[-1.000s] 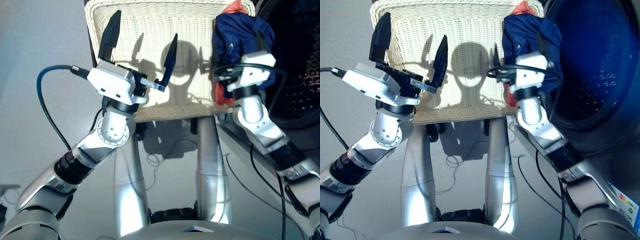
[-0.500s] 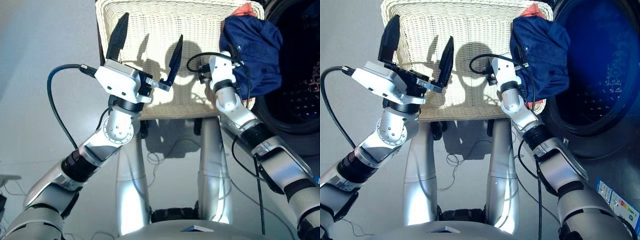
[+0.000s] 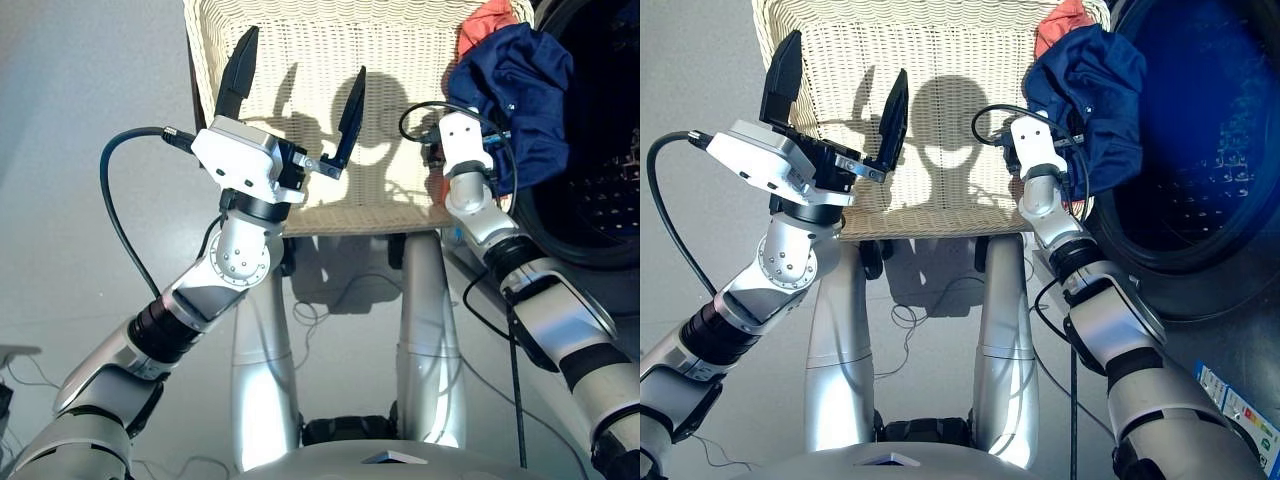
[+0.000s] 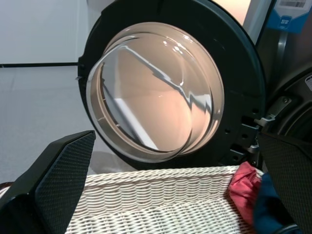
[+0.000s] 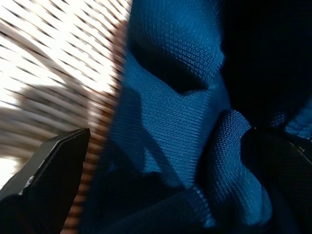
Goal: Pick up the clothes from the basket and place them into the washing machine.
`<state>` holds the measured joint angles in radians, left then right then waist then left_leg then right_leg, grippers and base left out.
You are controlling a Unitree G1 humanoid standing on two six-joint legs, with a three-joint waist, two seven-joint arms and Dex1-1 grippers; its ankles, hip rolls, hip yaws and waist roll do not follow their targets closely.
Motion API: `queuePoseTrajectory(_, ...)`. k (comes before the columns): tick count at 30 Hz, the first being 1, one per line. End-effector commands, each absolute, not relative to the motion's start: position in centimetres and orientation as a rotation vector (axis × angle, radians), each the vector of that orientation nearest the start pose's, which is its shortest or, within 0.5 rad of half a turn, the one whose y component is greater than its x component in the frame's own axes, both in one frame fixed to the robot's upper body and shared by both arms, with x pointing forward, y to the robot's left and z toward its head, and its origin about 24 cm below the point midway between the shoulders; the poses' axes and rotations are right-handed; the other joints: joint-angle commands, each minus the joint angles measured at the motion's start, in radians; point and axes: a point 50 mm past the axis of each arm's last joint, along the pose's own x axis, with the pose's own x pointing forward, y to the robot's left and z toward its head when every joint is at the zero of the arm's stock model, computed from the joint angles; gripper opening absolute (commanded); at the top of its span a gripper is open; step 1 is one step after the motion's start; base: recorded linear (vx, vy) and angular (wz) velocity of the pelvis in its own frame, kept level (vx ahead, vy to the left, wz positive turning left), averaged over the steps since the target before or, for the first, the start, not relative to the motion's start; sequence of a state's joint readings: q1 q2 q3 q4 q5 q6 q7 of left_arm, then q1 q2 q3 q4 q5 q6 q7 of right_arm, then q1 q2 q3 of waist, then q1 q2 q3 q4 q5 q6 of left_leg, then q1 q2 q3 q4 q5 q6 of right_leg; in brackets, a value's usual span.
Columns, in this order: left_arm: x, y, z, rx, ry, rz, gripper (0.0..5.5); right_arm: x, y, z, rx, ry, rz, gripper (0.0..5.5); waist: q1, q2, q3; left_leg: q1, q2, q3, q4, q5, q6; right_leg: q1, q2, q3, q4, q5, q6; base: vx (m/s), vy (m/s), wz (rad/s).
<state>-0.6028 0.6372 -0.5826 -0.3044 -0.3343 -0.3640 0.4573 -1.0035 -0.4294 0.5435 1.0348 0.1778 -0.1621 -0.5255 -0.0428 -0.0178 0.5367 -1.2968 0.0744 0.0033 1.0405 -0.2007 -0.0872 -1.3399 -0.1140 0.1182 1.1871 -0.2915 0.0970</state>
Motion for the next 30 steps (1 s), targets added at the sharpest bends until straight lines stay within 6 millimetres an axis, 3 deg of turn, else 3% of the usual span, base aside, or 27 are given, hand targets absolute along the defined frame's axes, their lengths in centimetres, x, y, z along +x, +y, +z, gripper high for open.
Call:
queuePoseTrajectory(1,23.6,8.8,25.5,-0.033,-1.065,-0.416,5.5,40.6,-23.1,18.0,-0.575,-0.189,-0.539,5.5,0.001,0.045,-0.017,0.01,-0.011,0.037,-0.034,0.015,0.029,0.007,0.013,-0.063,-0.134,0.114,-0.009,0.0,0.0,0.0)
queuePoseTrajectory(12,23.4,8.8,25.6,-0.052,-1.051,-0.447,5.5,40.2,-26.5,18.4,-0.448,-0.091,-0.613,5.5,0.011,0.054,-0.017,-0.034,-0.017,0.031,0.007,0.006,0.026,-0.039,0.007,-0.065,-0.084,0.102,-0.011,0.009,-0.001,0.003)
queuePoseTrajectory(13,23.5,8.8,25.3,-0.055,-1.035,-0.446,5.5,40.1,-26.8,17.9,-0.422,-0.075,-0.618,5.5,0.012,0.055,-0.017,-0.015,-0.016,0.029,0.027,-0.028,0.022,-0.022,0.008,-0.066,-0.059,0.068,-0.009,0.0,0.0,0.0)
queuePoseTrajectory(14,23.5,8.8,25.6,-0.052,-1.045,-0.45,5.5,40.1,-26.9,18.4,-0.403,-0.085,-0.62,5.5,0.012,0.056,-0.017,-0.043,-0.017,0.031,0.017,0.003,0.026,-0.049,0.007,-0.065,-0.069,0.098,-0.011,0.093,-0.022,0.046)
queuePoseTrajectory(15,23.5,8.7,25.2,-0.055,-1.027,-0.453,5.5,40.0,-27.1,18.0,-0.379,-0.074,-0.62,5.5,0.012,0.057,-0.017,-0.023,-0.016,0.03,0.033,-0.028,0.021,-0.031,0.006,-0.066,-0.051,0.068,-0.009,-0.072,-0.014,0.059)
queuePoseTrajectory(16,23.5,8.6,25.5,-0.054,-1.036,-0.457,5.5,40.1,-27.1,18.5,-0.352,-0.088,-0.618,5.5,0.013,0.057,-0.017,-0.051,-0.015,0.032,0.021,0.004,0.024,-0.058,0.005,-0.066,-0.065,0.099,-0.012,0.07,-0.024,0.101)
queuePoseTrajectory(18,23.5,8.6,25.2,-0.059,-1.018,-0.462,5.5,40.1,-27.1,18.2,-0.327,-0.082,-0.615,5.5,0.013,0.057,-0.017,-0.034,-0.014,0.031,0.032,-0.023,0.019,-0.039,0.004,-0.067,-0.052,0.073,-0.01,0.0,0.0,0.0)
queuePoseTrajectory(19,23.6,8.6,25.4,-0.06,-1.026,-0.462,5.5,40.2,-27.0,18.7,-0.318,-0.095,-0.609,5.5,0.013,0.057,-0.017,-0.059,-0.015,0.034,0.017,0.009,0.023,-0.064,0.004,-0.067,-0.07,0.105,-0.013,0.0,0.0,0.0)
queuePoseTrajectory(20,23.6,8.6,25.2,-0.064,-1.013,-0.464,5.5,40.1,-27.0,18.5,-0.31,-0.089,-0.61,5.5,0.013,0.057,-0.017,-0.041,-0.015,0.034,0.026,-0.014,0.02,-0.047,0.004,-0.067,-0.061,0.083,-0.011,0.0,0.0,0.0)
queuePoseTrajectory(21,23.6,8.5,25.0,-0.067,-1.005,-0.466,5.5,40.1,-27.0,18.3,-0.299,-0.086,-0.612,2.16,0.013,0.057,-0.017,-0.036,-0.015,0.034,0.028,-0.021,0.019,-0.042,0.002,-0.068,-0.06,0.077,-0.01,0.0,0.0,0.0)
queuePoseTrajectory(22,23.5,8.6,25.3,-0.066,-1.018,-0.467,5.5,40.2,-27.0,18.9,-0.284,-0.105,-0.612,0.0,0.013,0.057,-0.017,-0.061,-0.016,0.035,0.016,0.011,0.024,-0.065,0.001,-0.069,-0.075,0.107,-0.013,0.0,0.0,0.0)
queuePoseTrajectory(24,23.6,8.6,25.1,-0.067,-1.006,-0.466,5.5,40.1,-26.9,18.2,-0.286,-0.095,-0.593,0.0,0.013,0.055,-0.017,-0.04,-0.017,0.032,0.031,-0.02,0.02,-0.043,0.002,-0.07,-0.059,0.076,-0.01,0.035,-0.001,0.005)
queuePoseTrajectory(30,23.7,8.9,25.2,-0.072,-1.006,-0.452,5.5,40.2,-25.6,18.6,-0.259,-0.168,-0.54,0.0,0.009,0.051,-0.017,-0.042,-0.018,0.032,0.038,-0.021,0.022,-0.046,0.005,-0.068,-0.054,0.079,-0.01,0.0,0.0,0.0)
